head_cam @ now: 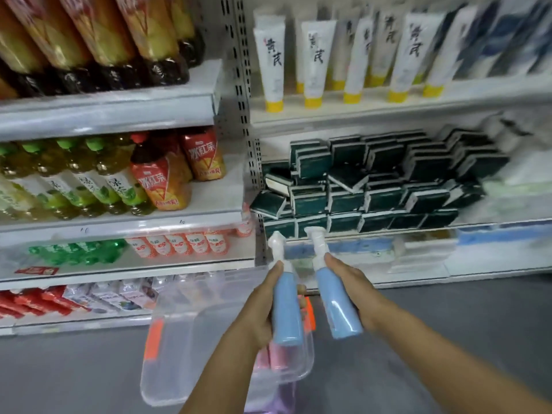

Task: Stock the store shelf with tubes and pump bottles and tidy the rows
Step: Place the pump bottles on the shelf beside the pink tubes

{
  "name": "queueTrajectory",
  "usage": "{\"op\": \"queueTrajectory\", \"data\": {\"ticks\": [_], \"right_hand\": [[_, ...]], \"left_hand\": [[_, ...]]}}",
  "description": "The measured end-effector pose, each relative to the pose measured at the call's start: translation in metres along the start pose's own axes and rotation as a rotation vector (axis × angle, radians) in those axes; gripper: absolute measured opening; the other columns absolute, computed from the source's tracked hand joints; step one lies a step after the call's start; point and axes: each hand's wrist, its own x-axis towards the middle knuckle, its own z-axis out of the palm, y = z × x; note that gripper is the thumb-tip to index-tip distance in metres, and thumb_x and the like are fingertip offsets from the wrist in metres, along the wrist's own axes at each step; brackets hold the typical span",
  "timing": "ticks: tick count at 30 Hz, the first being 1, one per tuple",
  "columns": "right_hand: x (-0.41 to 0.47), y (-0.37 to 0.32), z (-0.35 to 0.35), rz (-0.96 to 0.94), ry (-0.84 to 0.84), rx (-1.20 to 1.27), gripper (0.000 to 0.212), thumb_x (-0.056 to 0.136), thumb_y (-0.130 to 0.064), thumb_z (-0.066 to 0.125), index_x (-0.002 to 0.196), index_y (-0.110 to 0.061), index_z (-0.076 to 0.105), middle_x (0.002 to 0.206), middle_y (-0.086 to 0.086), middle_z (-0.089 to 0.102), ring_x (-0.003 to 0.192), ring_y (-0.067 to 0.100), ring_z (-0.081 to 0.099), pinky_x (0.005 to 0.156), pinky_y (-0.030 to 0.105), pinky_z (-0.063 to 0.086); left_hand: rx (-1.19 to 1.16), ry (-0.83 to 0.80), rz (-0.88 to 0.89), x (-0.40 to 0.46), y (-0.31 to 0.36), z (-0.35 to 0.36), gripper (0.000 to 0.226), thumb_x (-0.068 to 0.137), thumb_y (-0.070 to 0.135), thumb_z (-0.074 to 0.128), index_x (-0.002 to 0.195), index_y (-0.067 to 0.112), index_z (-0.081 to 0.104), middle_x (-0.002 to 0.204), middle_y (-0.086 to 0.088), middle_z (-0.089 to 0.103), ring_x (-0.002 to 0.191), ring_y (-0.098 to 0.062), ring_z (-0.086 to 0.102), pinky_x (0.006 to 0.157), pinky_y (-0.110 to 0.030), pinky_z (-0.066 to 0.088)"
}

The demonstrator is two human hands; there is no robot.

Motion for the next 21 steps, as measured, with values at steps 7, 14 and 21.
{"op": "queueTrajectory", "data": {"ticks": [7,14,21], "right_hand": [[-0.042,-0.036,-0.142,-0.051,0.04,0.14,0.052,0.089,-0.057,0.053,0.087,-0.006,0.058,0.062,0.013,0.059,0.048,0.023,0.055,0.049,0.029,0.046],[-0.089,-0.062,-0.301,-0.128,0.209,0.152,0.051,0.088,-0.059,0.056,0.096,-0.009,0.059,0.068,0.018,0.063,0.052,0.027,0.058,0.054,0.032,0.05],[-0.138,-0.092,-0.43,-0.206,0.376,0.218,0.047,0.09,-0.054,0.057,0.099,-0.008,0.059,0.07,0.014,0.063,0.052,0.024,0.06,0.049,0.028,0.051]], "left_hand": [[-0.044,-0.153,0.001,-0.001,-0.023,0.138,0.045,0.077,0.052,0.066,0.08,0.007,0.07,0.079,-0.014,0.062,0.055,-0.026,0.058,0.055,-0.036,0.056],[0.038,-0.281,-0.067,0.005,-0.072,0.3,0.047,0.078,0.052,0.066,0.09,0.006,0.066,0.077,-0.014,0.062,0.057,-0.027,0.059,0.055,-0.037,0.055],[0.243,-0.298,-0.053,0.019,-0.107,0.44,0.054,0.073,0.058,0.073,0.099,0.012,0.062,0.055,-0.006,0.054,0.048,-0.023,0.053,0.064,-0.038,0.053]]}}
